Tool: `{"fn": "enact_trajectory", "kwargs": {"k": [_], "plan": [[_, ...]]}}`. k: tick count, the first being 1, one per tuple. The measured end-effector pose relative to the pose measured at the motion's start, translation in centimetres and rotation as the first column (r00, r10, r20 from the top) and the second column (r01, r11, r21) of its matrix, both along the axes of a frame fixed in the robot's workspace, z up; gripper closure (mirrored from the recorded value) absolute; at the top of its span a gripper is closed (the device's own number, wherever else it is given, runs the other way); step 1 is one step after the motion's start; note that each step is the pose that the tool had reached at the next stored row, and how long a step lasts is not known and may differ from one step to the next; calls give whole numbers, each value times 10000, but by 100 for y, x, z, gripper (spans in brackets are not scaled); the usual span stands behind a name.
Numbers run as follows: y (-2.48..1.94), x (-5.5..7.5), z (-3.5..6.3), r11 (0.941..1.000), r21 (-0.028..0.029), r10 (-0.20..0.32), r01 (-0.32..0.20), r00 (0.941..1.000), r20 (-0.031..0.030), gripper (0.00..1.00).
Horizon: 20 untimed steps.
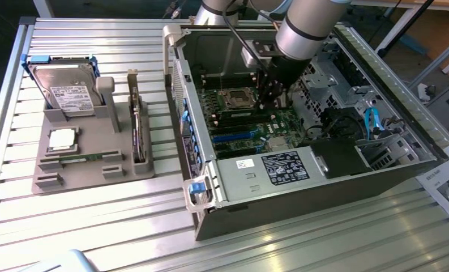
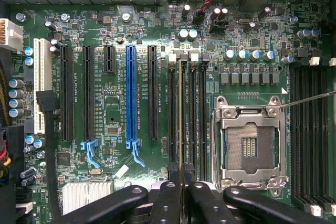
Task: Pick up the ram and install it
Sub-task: 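Insert the ram into the slot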
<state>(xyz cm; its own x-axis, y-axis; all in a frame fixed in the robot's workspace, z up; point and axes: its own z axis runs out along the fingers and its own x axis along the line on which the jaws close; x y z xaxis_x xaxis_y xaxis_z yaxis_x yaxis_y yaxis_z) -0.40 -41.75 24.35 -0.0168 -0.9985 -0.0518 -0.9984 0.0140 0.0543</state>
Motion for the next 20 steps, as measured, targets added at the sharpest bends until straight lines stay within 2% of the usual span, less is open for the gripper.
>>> {"fn": "enact_trajectory", "kwargs": {"k": [6, 20], "plan": [[-17, 0, 0, 10000, 0, 1, -1, 10000, 0, 88], [-18, 1, -29, 10000, 0, 1, -1, 10000, 0, 88]]}}
